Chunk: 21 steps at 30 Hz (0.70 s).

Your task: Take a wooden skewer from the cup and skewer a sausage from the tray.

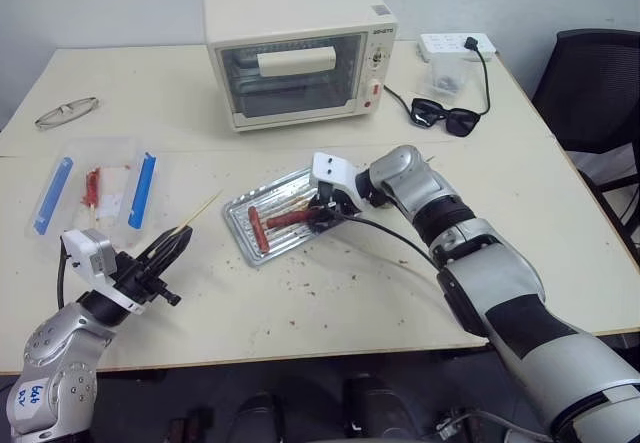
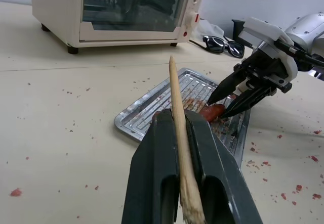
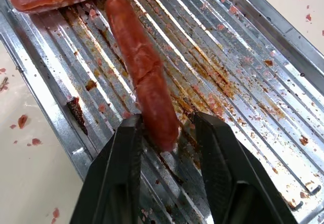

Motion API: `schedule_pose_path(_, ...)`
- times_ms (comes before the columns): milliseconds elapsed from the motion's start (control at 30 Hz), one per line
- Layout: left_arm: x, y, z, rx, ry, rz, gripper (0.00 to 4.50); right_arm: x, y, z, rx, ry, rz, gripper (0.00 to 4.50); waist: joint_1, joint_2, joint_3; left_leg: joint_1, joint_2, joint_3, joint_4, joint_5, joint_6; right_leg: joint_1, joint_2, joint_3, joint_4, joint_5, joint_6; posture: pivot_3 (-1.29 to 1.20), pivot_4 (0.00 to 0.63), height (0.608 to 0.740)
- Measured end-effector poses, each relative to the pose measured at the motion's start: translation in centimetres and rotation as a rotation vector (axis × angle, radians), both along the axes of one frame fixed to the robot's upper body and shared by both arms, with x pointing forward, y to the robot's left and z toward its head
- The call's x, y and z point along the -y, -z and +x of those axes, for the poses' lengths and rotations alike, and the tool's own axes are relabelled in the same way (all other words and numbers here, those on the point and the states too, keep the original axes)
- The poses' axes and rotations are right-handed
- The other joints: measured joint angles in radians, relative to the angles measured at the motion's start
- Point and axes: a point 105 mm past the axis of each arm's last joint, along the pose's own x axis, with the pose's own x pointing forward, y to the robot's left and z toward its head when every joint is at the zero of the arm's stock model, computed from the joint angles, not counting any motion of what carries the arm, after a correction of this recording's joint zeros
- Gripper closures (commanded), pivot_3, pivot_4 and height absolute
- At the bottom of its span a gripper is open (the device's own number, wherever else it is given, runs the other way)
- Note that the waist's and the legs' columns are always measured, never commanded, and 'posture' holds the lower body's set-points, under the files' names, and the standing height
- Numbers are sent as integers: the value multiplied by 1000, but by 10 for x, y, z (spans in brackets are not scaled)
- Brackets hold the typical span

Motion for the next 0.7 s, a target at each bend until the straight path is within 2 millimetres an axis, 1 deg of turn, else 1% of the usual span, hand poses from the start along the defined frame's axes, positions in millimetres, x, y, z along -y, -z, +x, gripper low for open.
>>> schedule_pose_path(33,0,0,0,0,0,0,4500,0,0,0,-1,-1,0,2931,0,0,0,0,0,0,0,0,0,0,0,0,0,0,0,0,150,740)
schedule_pose_path(100,0,0,0,0,0,1,4500,0,1,-1,-8,-4,-1,3312,0,0,0,0,0,0,0,0,0,0,0,0,0,0,0,0,150,740)
schedule_pose_path(200,0,0,0,-1,-1,2,4500,0,2,-2,-16,-11,1,4170,0,0,0,0,0,0,0,0,0,0,0,0,0,0,0,0,150,740)
schedule_pose_path(400,0,0,0,-1,-2,4,4500,-1,1,-3,-13,-18,2,4170,-1,0,0,0,0,0,0,0,0,0,0,0,0,0,0,0,150,740)
schedule_pose_path(533,0,1,0,-2,-1,5,4500,-1,-1,-8,-22,-64,8,4170,0,0,0,0,0,0,0,0,0,0,0,0,0,0,0,0,150,740)
schedule_pose_path(600,1,1,0,-3,4,9,4500,6,-6,-9,-21,-83,5,4170,1,0,0,0,0,0,0,0,0,0,0,0,0,0,0,0,150,740)
schedule_pose_path(700,2,0,-1,-9,43,55,4500,21,-25,-9,15,-107,9,4170,8,0,0,0,0,0,0,0,0,0,0,0,0,0,0,0,150,740)
